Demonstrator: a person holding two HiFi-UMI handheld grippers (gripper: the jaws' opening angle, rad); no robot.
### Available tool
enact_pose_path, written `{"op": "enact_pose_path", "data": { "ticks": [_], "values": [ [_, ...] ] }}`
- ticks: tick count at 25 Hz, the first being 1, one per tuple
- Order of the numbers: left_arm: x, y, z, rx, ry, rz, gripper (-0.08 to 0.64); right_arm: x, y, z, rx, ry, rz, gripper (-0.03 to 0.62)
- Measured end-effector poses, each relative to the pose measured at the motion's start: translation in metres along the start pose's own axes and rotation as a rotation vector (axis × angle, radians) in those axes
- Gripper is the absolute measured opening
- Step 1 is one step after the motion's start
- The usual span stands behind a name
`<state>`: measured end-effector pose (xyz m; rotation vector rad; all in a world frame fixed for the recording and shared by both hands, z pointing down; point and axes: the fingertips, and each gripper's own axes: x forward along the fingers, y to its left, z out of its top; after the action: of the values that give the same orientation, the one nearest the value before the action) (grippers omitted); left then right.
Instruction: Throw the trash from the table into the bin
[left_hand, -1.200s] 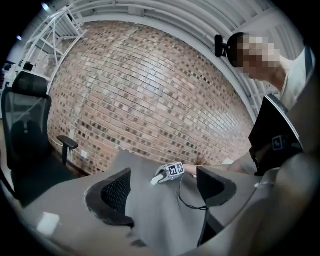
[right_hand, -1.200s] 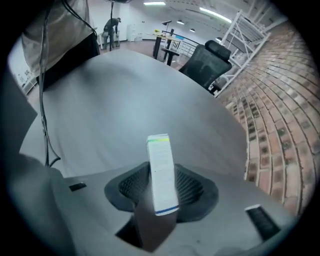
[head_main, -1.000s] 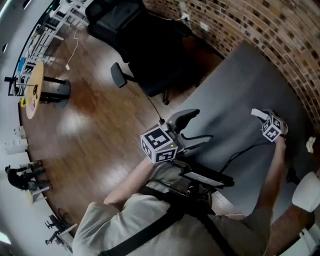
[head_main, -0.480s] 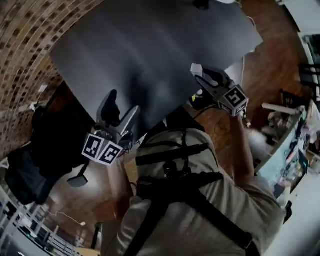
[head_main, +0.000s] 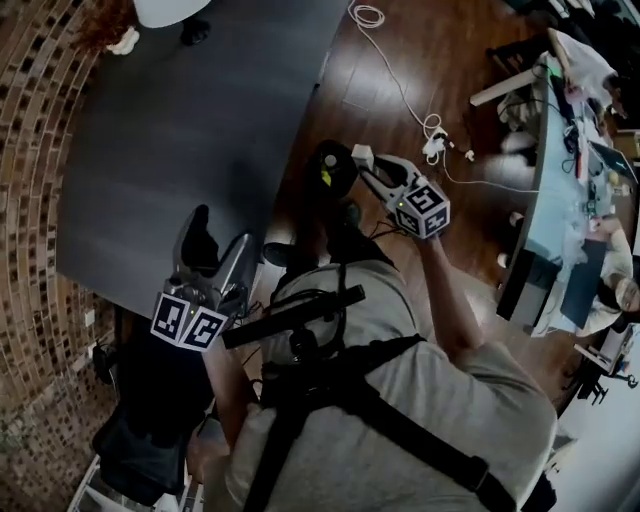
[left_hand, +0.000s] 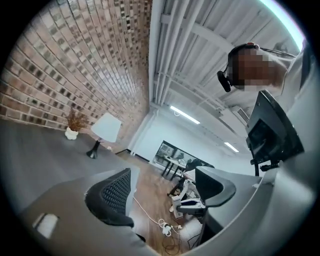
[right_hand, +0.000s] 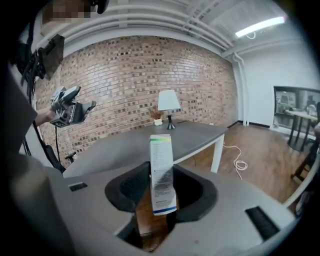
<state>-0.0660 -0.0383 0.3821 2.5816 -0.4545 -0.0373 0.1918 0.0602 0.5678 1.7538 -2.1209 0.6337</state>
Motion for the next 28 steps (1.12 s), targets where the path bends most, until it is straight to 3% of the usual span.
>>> {"op": "enact_pose_path", "data": {
  "ticks": [5, 9, 13, 18, 24, 28],
  "values": [
    [0.062, -0.051, -0.019, -0.030, 0.017, 0.006, 0.396, -0.012, -0.029, -0.025, 0.026, -0.005, 0.076, 0.158],
    [0.092, -0.057, -0.032, -0.062, 0.031, 0.035, 0.396, 0.003, -0.046, -0.030, 0.019, 0.009, 0.122, 0.160],
    [0.118, -0.070, -0.029, -0.049, 0.062, 0.007, 0.396, 0.007, -0.048, -0.033, 0.011, 0.019, 0.145, 0.161],
    [0.161, -0.068, -0.016, -0.026, 0.093, -0.105, 0.396, 0.028, -0.055, -0.041, 0.002, 0.073, 0.099, 0.173],
    [0.200, -0.061, -0.002, -0.042, 0.097, -0.241, 0.393, 0.060, -0.073, -0.084, 0.085, 0.207, -0.005, 0.186],
    [0.211, -0.047, 0.005, -0.051, 0.108, -0.300, 0.393, 0.060, -0.084, -0.077, 0.126, 0.182, -0.070, 0.186]
  ]
}}
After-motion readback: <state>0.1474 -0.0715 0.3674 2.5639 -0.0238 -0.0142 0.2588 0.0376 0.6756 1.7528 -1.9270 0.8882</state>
